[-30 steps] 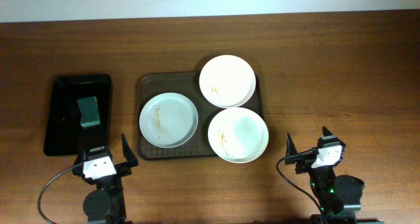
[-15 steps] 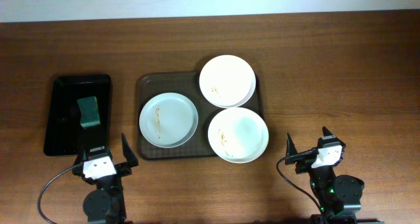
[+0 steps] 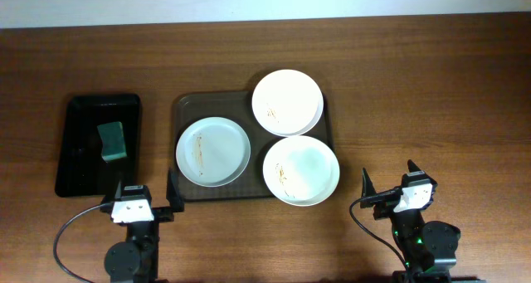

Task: Clean dirty plates on tray and stack at the side
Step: 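Raise both arms from rest toward the trays, then grasp the green sponge with left gripper, left plate rim with right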

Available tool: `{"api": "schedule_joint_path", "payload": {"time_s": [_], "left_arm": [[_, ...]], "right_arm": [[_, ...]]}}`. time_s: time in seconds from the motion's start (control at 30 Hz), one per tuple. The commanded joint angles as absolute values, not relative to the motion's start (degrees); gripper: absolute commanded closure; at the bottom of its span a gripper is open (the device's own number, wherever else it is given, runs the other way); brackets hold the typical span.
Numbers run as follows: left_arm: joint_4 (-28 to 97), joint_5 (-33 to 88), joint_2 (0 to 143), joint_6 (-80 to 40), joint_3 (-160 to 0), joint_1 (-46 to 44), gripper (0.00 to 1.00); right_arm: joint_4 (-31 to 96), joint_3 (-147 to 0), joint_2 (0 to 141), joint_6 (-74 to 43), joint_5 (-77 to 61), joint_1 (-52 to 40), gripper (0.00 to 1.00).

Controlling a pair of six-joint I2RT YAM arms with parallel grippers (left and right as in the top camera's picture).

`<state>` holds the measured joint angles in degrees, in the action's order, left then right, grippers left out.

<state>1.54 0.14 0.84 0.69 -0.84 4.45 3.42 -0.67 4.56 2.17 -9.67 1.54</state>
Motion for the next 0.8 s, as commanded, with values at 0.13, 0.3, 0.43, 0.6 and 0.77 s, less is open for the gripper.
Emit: {"api": "schedule_joint_path", "payload": {"time_s": [0.13,0.3,0.43,0.6,0.77], "left_arm": [[1.4,10.3,2.3,-1.1,-7.4,4.2,0.01],[5.8,11.5,20.8,-0.8,-24.9,4.2,0.01],[22.6,15.3,43.2,-0.8,-50.7,4.2,0.01],[49.0,16.0,67.3,-0.8,-79.9,4.2,0.01],[51.2,17.8,70.3,2.0,-79.9,4.2,0.02]], "right_arm": [[5.3,-9.3,4.7,2.6,-12.3,1.1,0.02],[13.1,-25.0,16.1,2.6,-19.3,1.1,0.02],[31.2,-50.8,39.7,2.6,-27.8,1.1,0.02],[52.8,-75.5,64.9,2.6,-36.1,1.1,0.02],[48.0,-75.6,76.7,1.3,-47.4,0.4,0.02]]}}
